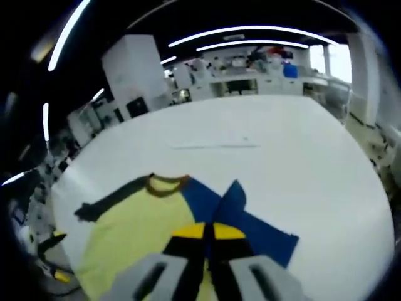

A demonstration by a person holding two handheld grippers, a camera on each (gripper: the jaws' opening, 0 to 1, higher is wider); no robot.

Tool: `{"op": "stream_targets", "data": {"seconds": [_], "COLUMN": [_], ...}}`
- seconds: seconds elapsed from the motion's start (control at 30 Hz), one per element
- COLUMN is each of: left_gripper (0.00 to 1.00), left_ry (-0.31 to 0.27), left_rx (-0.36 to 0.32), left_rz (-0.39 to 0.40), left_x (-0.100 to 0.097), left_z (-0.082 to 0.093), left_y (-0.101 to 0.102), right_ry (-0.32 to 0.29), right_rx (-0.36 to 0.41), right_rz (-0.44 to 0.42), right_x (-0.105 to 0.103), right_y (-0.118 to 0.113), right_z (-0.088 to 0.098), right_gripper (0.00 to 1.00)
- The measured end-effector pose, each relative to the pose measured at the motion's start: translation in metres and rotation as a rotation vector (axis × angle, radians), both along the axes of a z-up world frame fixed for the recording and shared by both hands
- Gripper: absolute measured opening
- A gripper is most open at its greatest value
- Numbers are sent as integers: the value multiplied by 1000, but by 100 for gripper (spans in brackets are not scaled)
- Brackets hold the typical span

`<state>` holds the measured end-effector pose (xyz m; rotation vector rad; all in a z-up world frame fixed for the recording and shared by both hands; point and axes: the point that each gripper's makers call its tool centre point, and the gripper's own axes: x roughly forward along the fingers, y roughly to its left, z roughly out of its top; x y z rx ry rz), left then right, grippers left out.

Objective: Fold the garment on the visible template until the final outline fits inside the template.

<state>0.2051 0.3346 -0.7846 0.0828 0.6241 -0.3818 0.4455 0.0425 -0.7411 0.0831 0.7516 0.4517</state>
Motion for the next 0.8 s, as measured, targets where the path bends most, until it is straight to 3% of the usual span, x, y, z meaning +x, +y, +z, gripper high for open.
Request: {"op": "stream_targets", "data": {"seconds": [0.8], "left_gripper": [99], "left_ry": [2], "left_rx": [-12], "left_rz": [4], "left_x": [0], "left_z": [-1], "left_y": [0], "right_ry": [32], "right_rx": [-41], "right_rz": [181], "right_x": [21], "right_y": [85], "right_z": [-8], "right_gripper": [0]}}
